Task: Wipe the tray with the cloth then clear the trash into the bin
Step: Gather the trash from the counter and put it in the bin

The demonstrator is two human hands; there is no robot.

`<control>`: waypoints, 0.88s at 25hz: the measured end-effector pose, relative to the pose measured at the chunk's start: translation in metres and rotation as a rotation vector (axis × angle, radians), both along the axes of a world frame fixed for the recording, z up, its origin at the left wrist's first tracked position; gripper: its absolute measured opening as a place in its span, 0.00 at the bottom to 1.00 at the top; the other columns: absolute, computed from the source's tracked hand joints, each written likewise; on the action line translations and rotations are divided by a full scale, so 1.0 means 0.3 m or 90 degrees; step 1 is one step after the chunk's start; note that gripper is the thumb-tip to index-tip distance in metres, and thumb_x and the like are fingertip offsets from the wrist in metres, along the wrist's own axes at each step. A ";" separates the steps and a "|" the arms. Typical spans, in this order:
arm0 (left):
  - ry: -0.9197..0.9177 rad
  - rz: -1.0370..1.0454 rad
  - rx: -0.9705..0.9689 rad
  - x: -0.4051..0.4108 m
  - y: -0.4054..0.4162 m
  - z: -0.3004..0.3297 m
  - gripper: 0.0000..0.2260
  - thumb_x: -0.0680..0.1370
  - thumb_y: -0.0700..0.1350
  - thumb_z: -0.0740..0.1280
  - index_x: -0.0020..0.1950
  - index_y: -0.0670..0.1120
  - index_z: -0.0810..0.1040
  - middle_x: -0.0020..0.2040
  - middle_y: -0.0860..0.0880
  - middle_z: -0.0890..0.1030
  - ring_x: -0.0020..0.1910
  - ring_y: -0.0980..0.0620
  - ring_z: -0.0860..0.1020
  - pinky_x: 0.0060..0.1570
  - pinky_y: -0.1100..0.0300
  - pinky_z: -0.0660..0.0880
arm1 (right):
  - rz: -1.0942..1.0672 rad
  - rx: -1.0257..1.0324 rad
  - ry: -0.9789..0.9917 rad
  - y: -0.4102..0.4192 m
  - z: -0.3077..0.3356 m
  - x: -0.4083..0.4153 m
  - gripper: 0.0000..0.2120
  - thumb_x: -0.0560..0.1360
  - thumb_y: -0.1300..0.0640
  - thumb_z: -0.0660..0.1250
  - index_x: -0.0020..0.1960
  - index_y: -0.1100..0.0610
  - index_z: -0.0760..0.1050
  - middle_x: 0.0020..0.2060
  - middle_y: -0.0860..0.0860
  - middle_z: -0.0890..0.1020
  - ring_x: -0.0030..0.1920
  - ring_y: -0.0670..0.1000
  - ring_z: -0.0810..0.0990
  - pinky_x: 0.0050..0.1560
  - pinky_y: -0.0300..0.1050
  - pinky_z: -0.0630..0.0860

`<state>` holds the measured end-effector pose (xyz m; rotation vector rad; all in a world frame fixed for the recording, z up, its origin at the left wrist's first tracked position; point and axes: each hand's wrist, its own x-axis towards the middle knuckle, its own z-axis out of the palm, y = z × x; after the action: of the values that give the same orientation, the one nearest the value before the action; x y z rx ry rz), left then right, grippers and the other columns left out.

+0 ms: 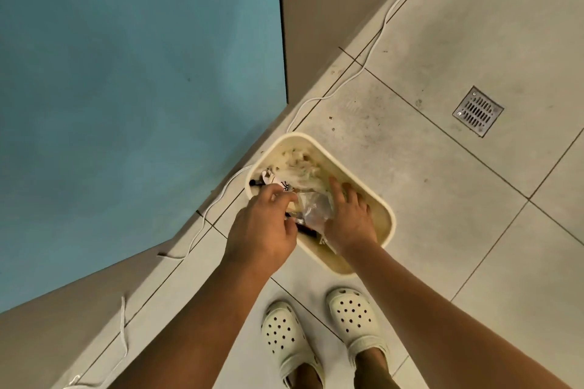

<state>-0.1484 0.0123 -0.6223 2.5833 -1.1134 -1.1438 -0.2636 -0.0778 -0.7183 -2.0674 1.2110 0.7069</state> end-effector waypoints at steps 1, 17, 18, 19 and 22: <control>0.007 0.027 -0.004 -0.017 0.016 0.044 0.17 0.79 0.47 0.59 0.68 0.55 0.68 0.70 0.57 0.63 0.61 0.53 0.73 0.57 0.59 0.69 | -0.017 -0.003 -0.020 0.006 0.046 -0.031 0.37 0.75 0.55 0.60 0.76 0.47 0.40 0.76 0.54 0.51 0.74 0.60 0.52 0.75 0.55 0.51; 0.010 0.270 -0.108 -0.133 0.091 0.632 0.15 0.78 0.45 0.63 0.65 0.54 0.73 0.68 0.57 0.64 0.53 0.52 0.76 0.54 0.56 0.75 | 0.022 0.111 -0.141 0.055 0.712 -0.260 0.21 0.75 0.60 0.61 0.67 0.51 0.68 0.65 0.50 0.72 0.60 0.52 0.75 0.61 0.44 0.71; 0.000 0.260 -0.106 -0.146 0.098 0.670 0.16 0.78 0.46 0.62 0.65 0.54 0.72 0.68 0.57 0.63 0.49 0.52 0.77 0.53 0.57 0.75 | 0.028 0.114 -0.149 0.048 0.759 -0.266 0.20 0.76 0.60 0.61 0.67 0.51 0.69 0.64 0.50 0.73 0.61 0.52 0.74 0.61 0.43 0.71; -0.012 0.251 -0.098 -0.160 0.108 0.713 0.16 0.78 0.47 0.62 0.66 0.55 0.71 0.68 0.58 0.63 0.45 0.53 0.76 0.51 0.58 0.74 | 0.039 0.115 -0.158 0.039 0.808 -0.271 0.19 0.76 0.60 0.61 0.66 0.51 0.70 0.63 0.50 0.73 0.60 0.52 0.75 0.60 0.43 0.72; -0.036 0.227 -0.075 -0.202 0.138 0.839 0.16 0.79 0.48 0.61 0.66 0.56 0.70 0.68 0.59 0.62 0.46 0.53 0.77 0.51 0.60 0.74 | 0.088 0.104 -0.182 0.020 0.951 -0.270 0.19 0.75 0.59 0.61 0.65 0.49 0.70 0.62 0.49 0.75 0.58 0.51 0.76 0.58 0.41 0.72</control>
<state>-0.2090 0.0536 -0.3707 2.5935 -0.6644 -0.9005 -0.3447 -0.0717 -0.4330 -2.0452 0.8317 0.5300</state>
